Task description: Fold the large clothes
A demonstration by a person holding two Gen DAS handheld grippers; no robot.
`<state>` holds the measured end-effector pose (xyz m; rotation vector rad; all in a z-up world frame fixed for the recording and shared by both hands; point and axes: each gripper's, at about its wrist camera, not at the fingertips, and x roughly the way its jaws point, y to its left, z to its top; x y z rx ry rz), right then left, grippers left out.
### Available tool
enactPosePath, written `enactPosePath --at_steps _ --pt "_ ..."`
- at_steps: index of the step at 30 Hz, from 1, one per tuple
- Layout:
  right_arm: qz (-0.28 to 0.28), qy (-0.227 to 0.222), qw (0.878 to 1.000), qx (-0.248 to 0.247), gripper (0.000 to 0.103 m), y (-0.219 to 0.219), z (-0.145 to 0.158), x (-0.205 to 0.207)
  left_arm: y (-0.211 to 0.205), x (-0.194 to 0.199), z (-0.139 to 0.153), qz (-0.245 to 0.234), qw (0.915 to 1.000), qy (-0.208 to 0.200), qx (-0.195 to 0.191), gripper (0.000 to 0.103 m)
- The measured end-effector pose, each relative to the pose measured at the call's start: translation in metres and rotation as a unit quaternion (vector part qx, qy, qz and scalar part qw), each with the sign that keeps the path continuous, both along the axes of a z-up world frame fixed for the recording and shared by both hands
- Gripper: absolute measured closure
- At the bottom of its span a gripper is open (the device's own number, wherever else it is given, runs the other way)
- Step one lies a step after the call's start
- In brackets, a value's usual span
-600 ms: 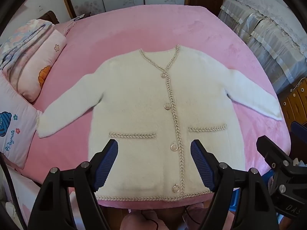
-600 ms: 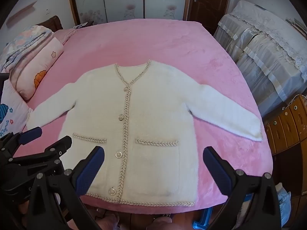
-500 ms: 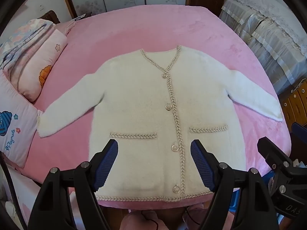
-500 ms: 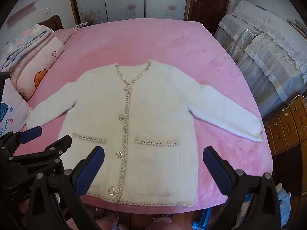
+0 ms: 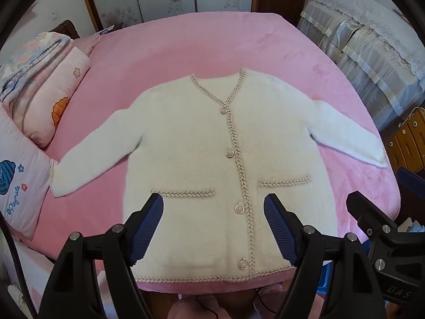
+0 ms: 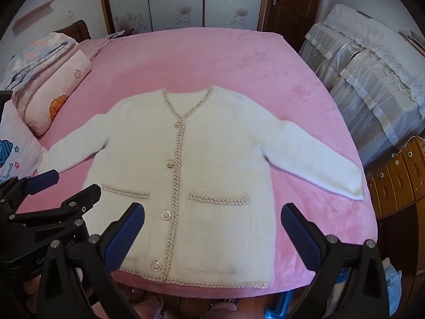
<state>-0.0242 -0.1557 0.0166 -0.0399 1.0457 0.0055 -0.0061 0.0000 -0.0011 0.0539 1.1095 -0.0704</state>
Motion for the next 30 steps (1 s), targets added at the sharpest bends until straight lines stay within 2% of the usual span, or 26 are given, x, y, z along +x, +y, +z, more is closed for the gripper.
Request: enactPosePath --at_steps 30 --pt "-0.025 -0.003 1.000 0.007 0.000 0.005 0.005 -0.018 0.009 -0.008 0.004 -0.023 0.9997 -0.001 -0.009 0.026"
